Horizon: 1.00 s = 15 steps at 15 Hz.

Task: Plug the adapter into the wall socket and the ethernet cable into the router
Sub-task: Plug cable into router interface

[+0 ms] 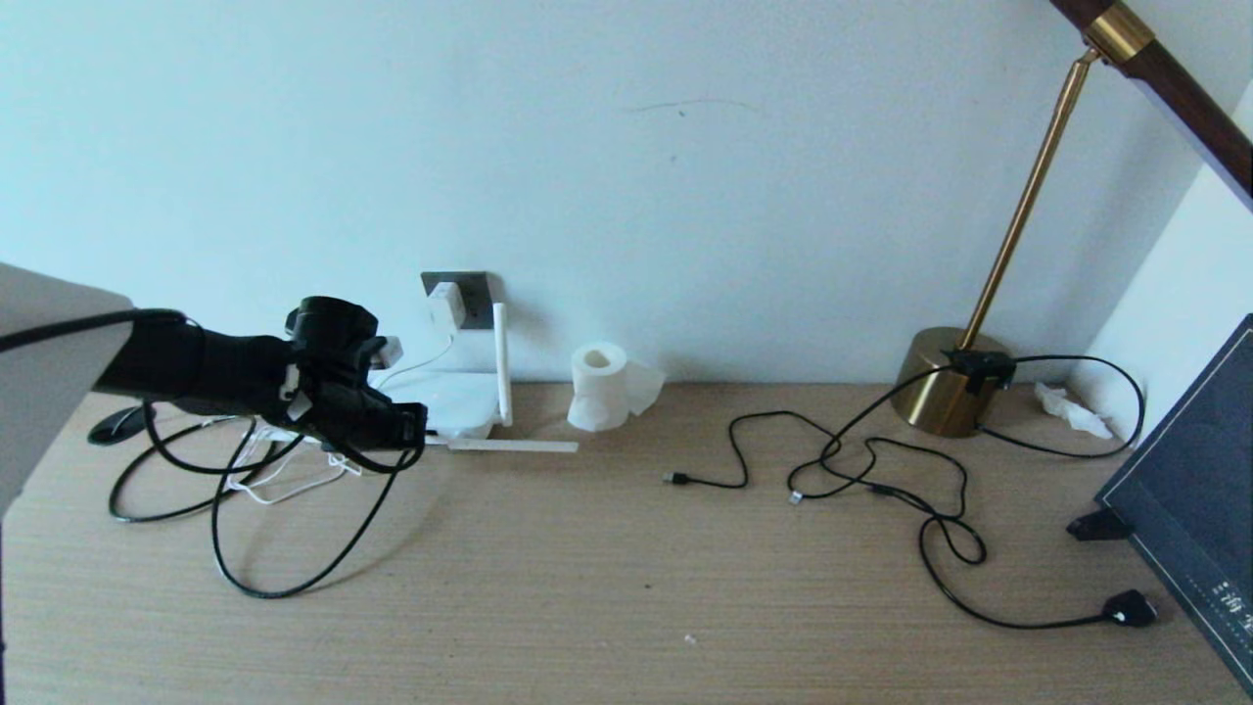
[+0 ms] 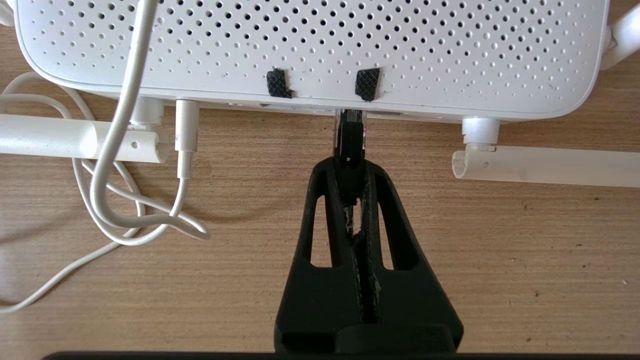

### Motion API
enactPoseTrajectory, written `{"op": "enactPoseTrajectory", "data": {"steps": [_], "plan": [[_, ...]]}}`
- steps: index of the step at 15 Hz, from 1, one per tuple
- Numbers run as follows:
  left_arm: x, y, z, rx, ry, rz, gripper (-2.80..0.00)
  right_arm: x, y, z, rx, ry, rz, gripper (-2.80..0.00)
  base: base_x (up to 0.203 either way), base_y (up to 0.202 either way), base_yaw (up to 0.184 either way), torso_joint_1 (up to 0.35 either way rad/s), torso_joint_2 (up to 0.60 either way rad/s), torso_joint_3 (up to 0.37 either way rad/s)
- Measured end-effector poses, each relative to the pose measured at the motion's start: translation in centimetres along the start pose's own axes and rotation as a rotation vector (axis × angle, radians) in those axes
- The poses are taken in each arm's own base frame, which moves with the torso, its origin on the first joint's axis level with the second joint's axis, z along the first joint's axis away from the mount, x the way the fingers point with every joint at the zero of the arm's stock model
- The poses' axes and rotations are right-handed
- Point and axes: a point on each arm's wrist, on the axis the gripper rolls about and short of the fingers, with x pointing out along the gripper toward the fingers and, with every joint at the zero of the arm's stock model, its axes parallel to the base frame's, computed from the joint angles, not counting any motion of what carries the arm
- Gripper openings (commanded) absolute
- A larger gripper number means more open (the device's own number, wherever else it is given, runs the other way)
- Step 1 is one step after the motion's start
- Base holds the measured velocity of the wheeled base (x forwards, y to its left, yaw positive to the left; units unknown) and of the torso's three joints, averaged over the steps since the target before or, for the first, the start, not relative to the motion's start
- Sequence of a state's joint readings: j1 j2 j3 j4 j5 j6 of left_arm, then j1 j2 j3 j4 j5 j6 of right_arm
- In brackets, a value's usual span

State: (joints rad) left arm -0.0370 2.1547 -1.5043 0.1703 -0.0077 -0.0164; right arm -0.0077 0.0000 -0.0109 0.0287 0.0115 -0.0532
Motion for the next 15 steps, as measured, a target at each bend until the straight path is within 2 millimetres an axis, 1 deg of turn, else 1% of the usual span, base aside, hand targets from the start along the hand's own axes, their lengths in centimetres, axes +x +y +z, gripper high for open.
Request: {"op": "enactPoseTrajectory", "data": {"steps": [3, 6, 10, 15], "plan": [[-0.2, 0.0, 0.6, 0.0, 0.007, 0.0, -2.8, 0.0, 0.0, 0.0, 0.0, 0.0, 0.0, 0.0, 0.0, 0.0, 0.0, 0.0, 0.0, 0.0], [0.1, -0.4, 1.0, 0.006, 0.002, -0.004, -2.8, 0.0, 0.0, 0.0, 0.0, 0.0, 0.0, 0.0, 0.0, 0.0, 0.0, 0.0, 0.0, 0.0], [1.0, -0.8, 0.7, 0.013, 0.014, -0.011, -2.8, 0.0, 0.0, 0.0, 0.0, 0.0, 0.0, 0.0, 0.0, 0.0, 0.0, 0.0, 0.0, 0.0], [1.5, -0.9, 0.7, 0.001, 0.013, -0.012, -2.8, 0.0, 0.0, 0.0, 0.0, -0.001, 0.0, 0.0, 0.0, 0.0, 0.0, 0.0, 0.0, 0.0]]}}
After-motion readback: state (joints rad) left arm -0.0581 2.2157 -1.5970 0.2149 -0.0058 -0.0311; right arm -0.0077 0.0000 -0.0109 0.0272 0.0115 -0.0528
